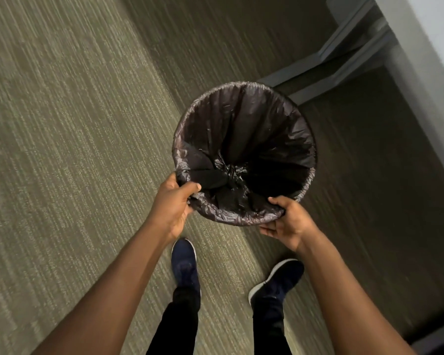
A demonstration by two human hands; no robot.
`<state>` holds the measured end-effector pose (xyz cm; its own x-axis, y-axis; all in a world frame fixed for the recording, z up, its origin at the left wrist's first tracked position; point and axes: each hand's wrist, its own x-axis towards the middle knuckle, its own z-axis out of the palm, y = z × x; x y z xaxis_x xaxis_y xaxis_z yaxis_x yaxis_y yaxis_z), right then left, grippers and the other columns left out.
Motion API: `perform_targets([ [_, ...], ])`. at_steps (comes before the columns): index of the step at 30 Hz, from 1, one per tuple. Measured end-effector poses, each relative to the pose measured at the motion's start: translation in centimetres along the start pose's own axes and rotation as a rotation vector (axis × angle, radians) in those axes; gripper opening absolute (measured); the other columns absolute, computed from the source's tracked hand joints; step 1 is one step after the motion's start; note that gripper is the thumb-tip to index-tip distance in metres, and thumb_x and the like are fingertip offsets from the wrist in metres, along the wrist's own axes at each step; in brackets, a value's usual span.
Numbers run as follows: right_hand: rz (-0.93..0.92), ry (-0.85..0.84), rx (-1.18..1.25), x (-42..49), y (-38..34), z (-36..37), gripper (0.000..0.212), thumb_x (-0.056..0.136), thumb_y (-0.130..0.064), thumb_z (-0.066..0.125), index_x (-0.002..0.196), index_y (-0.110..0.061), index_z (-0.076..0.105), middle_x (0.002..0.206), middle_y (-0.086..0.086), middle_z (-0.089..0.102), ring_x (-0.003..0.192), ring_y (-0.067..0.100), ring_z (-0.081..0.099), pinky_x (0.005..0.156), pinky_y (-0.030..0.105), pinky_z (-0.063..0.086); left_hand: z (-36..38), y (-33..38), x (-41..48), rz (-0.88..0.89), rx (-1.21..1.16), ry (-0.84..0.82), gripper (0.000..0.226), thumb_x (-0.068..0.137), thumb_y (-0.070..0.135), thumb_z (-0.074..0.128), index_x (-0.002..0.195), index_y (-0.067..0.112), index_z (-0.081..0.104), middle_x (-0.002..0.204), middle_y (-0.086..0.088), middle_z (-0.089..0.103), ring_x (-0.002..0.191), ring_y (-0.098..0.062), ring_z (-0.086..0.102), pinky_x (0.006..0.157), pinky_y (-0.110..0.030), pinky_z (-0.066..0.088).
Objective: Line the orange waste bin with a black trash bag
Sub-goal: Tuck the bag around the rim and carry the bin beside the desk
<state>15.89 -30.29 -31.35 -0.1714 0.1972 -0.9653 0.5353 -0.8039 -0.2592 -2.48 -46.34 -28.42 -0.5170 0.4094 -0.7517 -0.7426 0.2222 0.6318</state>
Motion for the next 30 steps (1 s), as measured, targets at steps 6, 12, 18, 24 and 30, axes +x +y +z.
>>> perform_targets([
  [6,0.088,0.024,0.064,4.2,0.2,-3.2,0.026,0.093,-0.03,0.044,0.103,-0.014,0.062,0.108,0.009,0.073,0.098,0.03,0.068,0.095,0.039,0.038,4.2,-7.8,2.8,0.059,0.083,0.051,0.044,0.094,0.012,0.065,0.131,0.02,0.043,0.122,0.003,0.065,0.109,-0.013,0.065,0.074,-0.036,0.058],
  [12,0.128,0.051,0.169,7.7,0.8,-7.7,0.029,0.094,-0.029,0.044,0.113,-0.013,0.06,0.129,0.016,0.068,0.121,0.035,0.063,0.113,0.048,0.028,8.6,-14.3,5.8,0.078,0.149,0.001,0.044,0.094,-0.01,0.052,0.13,0.015,0.048,0.109,0.006,0.07,0.089,-0.001,0.069,0.067,-0.016,0.054],
  [18,0.131,0.03,0.225,10.4,1.2,-11.3,0.026,0.098,-0.032,0.04,0.099,-0.017,0.061,0.14,0.014,0.062,0.129,0.03,0.058,0.114,0.046,0.024,14.7,-17.5,9.7,-0.094,-0.1,0.24,0.026,0.094,-0.011,0.049,0.106,0.012,0.054,0.093,-0.01,0.066,0.076,-0.019,0.061,0.071,-0.037,0.053],
  [24,0.092,0.073,0.36,13.4,1.0,-13.5,0.036,0.101,-0.036,0.036,0.111,-0.016,0.063,0.141,0.011,0.06,0.133,0.026,0.053,0.117,0.044,0.022,20.0,-18.3,12.0,-0.293,-0.292,0.304,0.019,0.098,0.007,0.048,0.103,0.01,0.066,0.091,-0.009,0.066,0.078,-0.021,0.06,0.059,-0.028,0.046],
  [30,-0.003,0.168,0.535,15.8,0.7,-14.4,0.047,0.103,-0.036,0.034,0.138,-0.013,0.055,0.144,0.012,0.057,0.133,0.027,0.054,0.112,0.043,0.028,22.3,-18.8,12.9,-0.319,-0.335,0.156,0.04,0.096,0.034,0.053,0.062,0.022,0.071,0.067,0.001,0.069,0.067,-0.017,0.062,0.066,-0.033,0.049],
])
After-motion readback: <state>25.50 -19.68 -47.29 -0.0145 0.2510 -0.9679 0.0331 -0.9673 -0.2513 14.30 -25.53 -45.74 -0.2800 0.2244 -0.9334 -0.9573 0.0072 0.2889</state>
